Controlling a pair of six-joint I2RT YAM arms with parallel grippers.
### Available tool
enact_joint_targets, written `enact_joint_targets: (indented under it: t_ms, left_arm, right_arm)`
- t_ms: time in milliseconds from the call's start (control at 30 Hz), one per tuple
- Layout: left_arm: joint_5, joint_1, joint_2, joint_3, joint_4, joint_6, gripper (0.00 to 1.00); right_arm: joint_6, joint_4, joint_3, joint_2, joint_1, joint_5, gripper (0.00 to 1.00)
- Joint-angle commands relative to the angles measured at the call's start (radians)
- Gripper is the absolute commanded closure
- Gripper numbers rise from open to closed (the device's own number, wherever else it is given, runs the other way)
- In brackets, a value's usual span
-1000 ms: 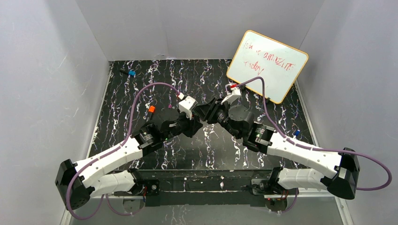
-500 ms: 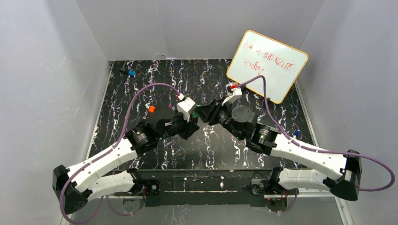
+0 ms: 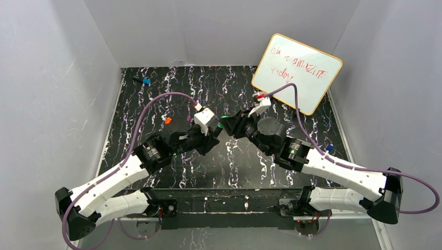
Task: Insert the pens into the pen caps
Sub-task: Insert the pen cap onto the pen.
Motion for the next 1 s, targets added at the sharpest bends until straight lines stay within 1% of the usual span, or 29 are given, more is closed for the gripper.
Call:
enact_joint_targets:
  t_ms: [0,200,367,533,867,900,967]
  left_arm:
    - [0.010,0.011,-0.040,0.071,0.121,0.007,1.00]
    - [0.004,0.011,-0.041,0.059,0.145,0.000,1.00]
    - [-0.032,0.011,-0.056,0.023,0.209,-0.021,1.00]
    - [-0.053,0.011,-0.059,0.003,0.266,-0.034,1.00]
    - [-0.058,0.015,-0.066,0.034,0.231,0.002,1.00]
    - [-0.085,0.016,-0.070,0.035,0.232,0.004,1.00]
    - [-0.090,0.017,-0.074,0.033,0.237,0.006,1.00]
  right_arm:
    - [-0.029,-0.114,0.003,0.011,0.009,-0.014,0.99]
    - [-0.002,-0.080,0.005,0.023,0.010,-0.017,0.99]
    - [0.085,0.014,-0.028,0.030,0.011,-0.057,0.99]
    - [0.118,0.067,-0.028,0.064,0.017,-0.084,0.99]
    - [0.085,0.032,0.007,0.103,0.050,-0.076,0.99]
    - [0.083,0.028,0.008,0.104,0.052,-0.076,0.99]
    - [0.075,0.026,0.009,0.106,0.053,-0.084,0.99]
